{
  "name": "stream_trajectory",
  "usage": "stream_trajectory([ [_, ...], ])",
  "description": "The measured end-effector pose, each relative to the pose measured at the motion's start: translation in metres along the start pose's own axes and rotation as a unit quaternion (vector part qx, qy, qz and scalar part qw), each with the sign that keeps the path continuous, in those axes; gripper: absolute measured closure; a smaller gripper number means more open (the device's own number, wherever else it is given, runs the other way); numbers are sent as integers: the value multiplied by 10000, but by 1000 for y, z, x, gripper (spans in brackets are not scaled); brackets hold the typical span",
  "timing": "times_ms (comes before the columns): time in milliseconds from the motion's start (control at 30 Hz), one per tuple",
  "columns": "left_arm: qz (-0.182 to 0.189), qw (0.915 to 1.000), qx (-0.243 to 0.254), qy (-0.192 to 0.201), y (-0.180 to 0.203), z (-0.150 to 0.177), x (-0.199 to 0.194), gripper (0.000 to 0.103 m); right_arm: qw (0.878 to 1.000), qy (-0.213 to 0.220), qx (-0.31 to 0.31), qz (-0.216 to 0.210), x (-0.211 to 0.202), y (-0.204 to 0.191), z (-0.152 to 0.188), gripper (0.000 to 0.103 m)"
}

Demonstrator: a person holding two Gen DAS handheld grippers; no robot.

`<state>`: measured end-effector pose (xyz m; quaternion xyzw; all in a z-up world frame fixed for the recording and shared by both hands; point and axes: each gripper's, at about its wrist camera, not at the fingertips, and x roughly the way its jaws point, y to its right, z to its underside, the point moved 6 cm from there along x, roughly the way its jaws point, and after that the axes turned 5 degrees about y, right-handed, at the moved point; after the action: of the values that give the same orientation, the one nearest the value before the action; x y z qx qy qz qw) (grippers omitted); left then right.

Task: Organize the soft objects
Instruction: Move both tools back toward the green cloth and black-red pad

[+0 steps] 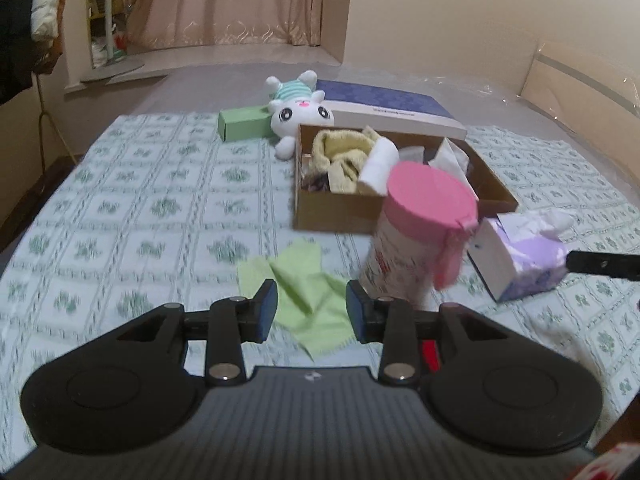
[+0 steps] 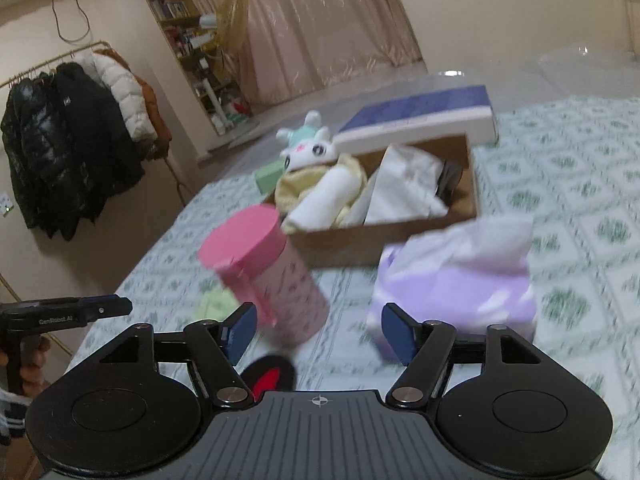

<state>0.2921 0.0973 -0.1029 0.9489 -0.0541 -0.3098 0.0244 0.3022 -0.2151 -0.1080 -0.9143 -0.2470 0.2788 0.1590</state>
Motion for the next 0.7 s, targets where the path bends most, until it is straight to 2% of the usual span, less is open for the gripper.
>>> stream_trajectory([
  [367, -243, 9990, -329, -202, 15, 44, -36, 66, 9990, -372, 200, 114, -3, -34, 47, 32],
  [500, -436, 9983, -264, -267, 19, 56, -42, 65, 9984, -510, -83, 243, 0, -47, 62, 32],
  [700, -419, 9978, -327, -398, 26, 71, -45, 65, 9971, -696, -205, 240, 5, -64, 80, 31],
])
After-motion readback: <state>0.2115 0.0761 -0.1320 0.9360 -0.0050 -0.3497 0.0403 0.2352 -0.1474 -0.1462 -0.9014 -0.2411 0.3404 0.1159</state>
